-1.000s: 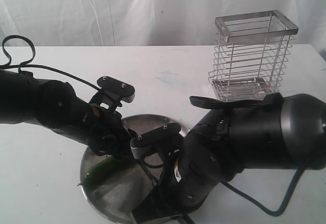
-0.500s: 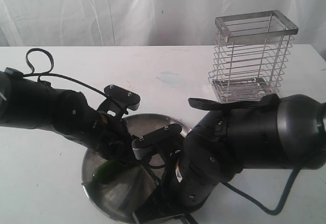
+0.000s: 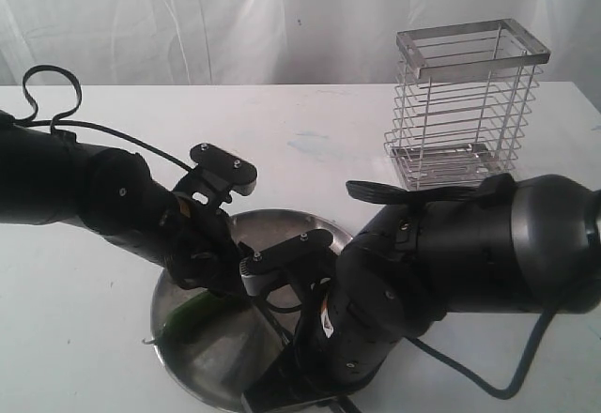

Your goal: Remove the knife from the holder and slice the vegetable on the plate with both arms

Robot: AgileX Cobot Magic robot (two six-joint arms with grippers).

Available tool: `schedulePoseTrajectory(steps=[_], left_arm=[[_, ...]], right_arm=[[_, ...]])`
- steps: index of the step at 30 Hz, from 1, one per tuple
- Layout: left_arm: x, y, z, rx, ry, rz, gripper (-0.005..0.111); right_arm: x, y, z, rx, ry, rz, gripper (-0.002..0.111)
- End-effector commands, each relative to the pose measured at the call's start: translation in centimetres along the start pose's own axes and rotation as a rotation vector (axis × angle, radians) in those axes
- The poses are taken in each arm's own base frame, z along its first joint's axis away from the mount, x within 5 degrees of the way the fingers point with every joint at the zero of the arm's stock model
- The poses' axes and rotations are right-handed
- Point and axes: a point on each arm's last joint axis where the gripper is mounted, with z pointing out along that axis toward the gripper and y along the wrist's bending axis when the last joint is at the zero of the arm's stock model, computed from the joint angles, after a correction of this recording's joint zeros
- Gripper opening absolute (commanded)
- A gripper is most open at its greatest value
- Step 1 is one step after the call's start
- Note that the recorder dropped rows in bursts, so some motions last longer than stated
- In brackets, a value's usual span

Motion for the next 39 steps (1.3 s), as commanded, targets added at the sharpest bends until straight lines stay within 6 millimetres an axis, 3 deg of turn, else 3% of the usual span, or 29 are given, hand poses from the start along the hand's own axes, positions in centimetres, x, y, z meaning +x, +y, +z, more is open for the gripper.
schedulePoseTrajectory(steps=[1, 13, 23, 27, 34, 39], left_arm=[[0.3, -0.2, -0.1, 0.005, 0.024, 0.021, 0.056], [1.6, 1.5, -0.4, -0.011, 0.163, 0.037, 0.056], [2.6, 1.8, 0.1, -0.032, 0.143, 0.041, 0.054], [2.8, 1.9, 0.7, -0.034, 0.153, 0.031, 0.044], [3.1, 2.1, 1.8, -0.044, 0.159, -0.034, 0.007], [2.9, 2.1, 1.7, -0.048, 0.146, -0.052, 0.001]], right_arm=[[-0.3, 0.1, -0.4, -0.009, -0.026, -0.013, 0.000], [-0.3, 0.1, -0.4, -0.009, -0.024, -0.013, 0.000], [-0.3, 0.1, -0.4, -0.007, -0.018, -0.013, 0.000], [-0.1, 0.1, -0.4, -0.004, -0.005, -0.013, 0.000], [0.1, 0.0, -0.4, 0.005, 0.024, -0.013, 0.000], [0.1, 0.0, -0.6, 0.010, 0.035, -0.016, 0.000]])
